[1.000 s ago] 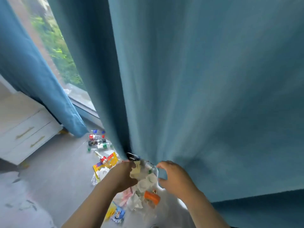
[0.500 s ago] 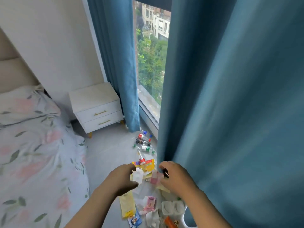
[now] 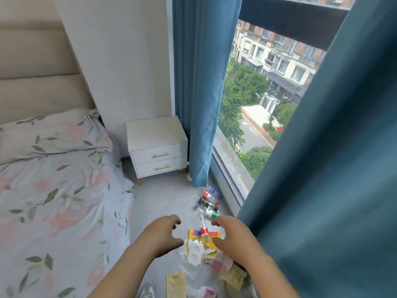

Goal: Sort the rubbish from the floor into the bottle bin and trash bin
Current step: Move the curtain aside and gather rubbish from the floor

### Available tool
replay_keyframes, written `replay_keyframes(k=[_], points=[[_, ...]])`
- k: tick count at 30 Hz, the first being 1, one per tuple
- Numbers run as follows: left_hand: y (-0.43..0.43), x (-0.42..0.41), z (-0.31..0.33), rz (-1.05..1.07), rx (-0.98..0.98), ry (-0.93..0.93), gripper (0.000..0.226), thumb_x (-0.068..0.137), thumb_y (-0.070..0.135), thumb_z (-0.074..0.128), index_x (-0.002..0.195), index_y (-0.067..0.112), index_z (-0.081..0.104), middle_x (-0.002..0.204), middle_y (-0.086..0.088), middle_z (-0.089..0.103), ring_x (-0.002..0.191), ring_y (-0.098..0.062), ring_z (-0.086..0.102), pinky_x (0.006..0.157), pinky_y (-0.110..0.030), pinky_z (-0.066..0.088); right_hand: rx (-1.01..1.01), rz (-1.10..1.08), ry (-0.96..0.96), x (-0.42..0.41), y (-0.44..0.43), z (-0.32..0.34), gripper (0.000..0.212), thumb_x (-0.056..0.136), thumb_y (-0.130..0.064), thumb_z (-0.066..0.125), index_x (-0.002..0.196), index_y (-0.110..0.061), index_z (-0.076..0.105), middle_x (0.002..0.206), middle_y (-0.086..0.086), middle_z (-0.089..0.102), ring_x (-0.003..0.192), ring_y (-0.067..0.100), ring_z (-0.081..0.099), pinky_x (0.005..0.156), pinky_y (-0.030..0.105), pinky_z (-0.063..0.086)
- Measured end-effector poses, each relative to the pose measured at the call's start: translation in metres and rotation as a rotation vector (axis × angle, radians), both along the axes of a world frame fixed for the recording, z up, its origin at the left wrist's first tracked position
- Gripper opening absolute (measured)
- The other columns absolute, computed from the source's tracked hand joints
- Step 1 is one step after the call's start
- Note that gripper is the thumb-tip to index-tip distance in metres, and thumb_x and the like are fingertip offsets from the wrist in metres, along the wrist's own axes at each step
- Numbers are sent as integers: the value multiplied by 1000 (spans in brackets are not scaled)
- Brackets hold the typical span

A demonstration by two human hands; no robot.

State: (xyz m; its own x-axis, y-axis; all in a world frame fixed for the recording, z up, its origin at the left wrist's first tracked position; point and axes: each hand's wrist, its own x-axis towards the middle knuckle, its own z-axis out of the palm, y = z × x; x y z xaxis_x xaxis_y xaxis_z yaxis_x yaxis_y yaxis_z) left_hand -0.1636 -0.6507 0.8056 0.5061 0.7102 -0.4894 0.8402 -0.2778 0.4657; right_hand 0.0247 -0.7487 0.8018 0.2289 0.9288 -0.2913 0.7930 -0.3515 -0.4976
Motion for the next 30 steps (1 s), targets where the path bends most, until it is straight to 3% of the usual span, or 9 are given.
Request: replay_keyframes(k=[11,18,24,30], points=[[185,-29,13,-60,-1,-61,51,83,35,64,131,27,48,131,6,53,113,-14,54,91,-25,47,-28,-63,-36,-44,160,-13,42,86,-32,59,127,-29,52,130,-14,54,118,8,50,95,20,40],[253,-34,9,-71,-10,-97,51,84,36,64,131,27,47,132,7,53,115,-13,53,91,-24,43,-48,-92,-87,-41,230,-9,38,84,-30,60,122,-29,56,124,-14,59,110,7,55,91,20,44],[312,-23,1,-83,-18,-98,53,83,38,64,132,27,47,132,7,52,114,-13,53,92,-24,44,-26,-90,-93,-29,293,-17,37,84,-29,60,122,-27,57,119,-9,61,96,6,52,69,12,32],[394,13,-2,-116,30,-54,47,83,36,62,127,27,48,127,9,51,111,-14,52,93,-27,46,1,-140,-46,7,370,-31,42,83,-29,60,125,-29,56,124,-12,59,111,6,55,89,17,43]])
